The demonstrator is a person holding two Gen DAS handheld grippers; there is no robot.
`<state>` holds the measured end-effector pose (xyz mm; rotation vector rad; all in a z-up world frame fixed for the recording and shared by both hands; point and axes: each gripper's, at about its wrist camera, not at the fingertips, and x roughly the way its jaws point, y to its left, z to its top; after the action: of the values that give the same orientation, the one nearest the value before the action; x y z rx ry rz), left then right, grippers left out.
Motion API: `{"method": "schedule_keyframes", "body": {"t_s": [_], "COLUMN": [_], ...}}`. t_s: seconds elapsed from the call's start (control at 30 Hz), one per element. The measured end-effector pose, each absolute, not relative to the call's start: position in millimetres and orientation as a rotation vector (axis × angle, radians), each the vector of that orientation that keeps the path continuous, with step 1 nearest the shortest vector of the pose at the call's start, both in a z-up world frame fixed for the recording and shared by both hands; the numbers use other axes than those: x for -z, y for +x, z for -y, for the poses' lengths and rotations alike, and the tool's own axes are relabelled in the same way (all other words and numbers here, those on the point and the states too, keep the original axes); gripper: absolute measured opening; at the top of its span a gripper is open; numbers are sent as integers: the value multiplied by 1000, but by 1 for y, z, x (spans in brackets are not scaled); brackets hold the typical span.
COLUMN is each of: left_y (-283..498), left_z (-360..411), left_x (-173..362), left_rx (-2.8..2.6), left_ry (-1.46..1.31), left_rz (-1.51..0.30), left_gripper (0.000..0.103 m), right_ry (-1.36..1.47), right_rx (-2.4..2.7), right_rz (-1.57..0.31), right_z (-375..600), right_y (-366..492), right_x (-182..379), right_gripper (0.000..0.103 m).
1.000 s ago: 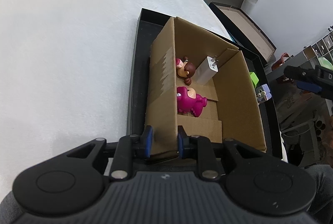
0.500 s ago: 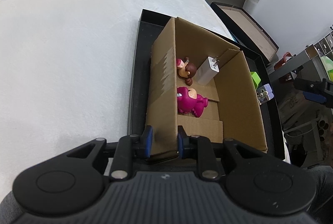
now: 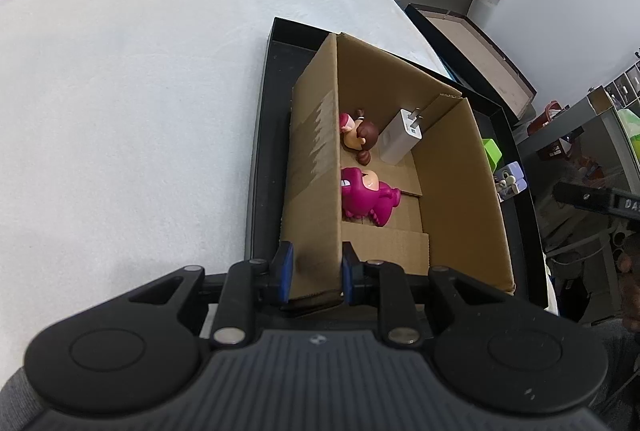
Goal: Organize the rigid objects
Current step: 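Move the right gripper back over the blue-and-red mug figure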
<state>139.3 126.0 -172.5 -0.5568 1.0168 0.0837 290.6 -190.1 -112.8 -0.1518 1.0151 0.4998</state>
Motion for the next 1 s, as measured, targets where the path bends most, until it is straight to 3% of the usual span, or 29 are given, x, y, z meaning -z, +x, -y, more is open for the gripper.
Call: {"method": "schedule_keyframes", "body": {"t_s": [0.33,0.67,1.0], "left_y": [138,143,146], "left_z": [-126,-125,-124], "left_x": [172,174,177], "left_rx": [-72,-80,-95], "left_ry": [-562,-555,-543], "left_rz": [-1009,-1027,-1043], "left_gripper": [23,23,23], "right_ry": [-155,-187,-221], "right_rx": [-533,-524,-528], "right_rz": [-1071,-1083,-1064], "right_z": [191,181,169], "right_y": [298,310,319], "right_x": [144,167,184], "right_gripper": [99,79,70]}}
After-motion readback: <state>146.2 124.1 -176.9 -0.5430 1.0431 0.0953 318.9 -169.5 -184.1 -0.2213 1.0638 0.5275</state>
